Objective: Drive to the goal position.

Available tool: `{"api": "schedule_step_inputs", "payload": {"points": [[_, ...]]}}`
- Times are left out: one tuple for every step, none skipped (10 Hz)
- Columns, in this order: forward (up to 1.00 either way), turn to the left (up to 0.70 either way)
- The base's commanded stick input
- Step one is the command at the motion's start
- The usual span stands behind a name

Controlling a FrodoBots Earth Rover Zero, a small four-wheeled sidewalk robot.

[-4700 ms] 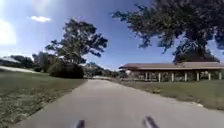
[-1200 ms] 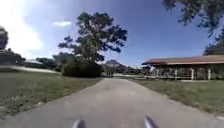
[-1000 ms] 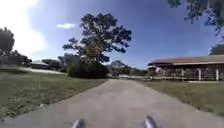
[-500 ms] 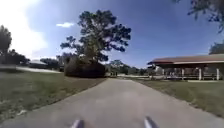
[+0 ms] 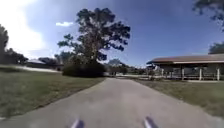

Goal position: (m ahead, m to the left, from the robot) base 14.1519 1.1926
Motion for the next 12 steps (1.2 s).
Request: {"api": "schedule_step_inputs", "payload": {"points": [[0.7,0.0],[0.7,0.0],[0.7,0.0],[0.7,0.0],[0.7,0.0],[0.7,0.0],[0.7,0.0],[0.7,0.0],[0.7,0.0],[0.7,0.0],[0.7,0.0],[0.7,0.0]]}}
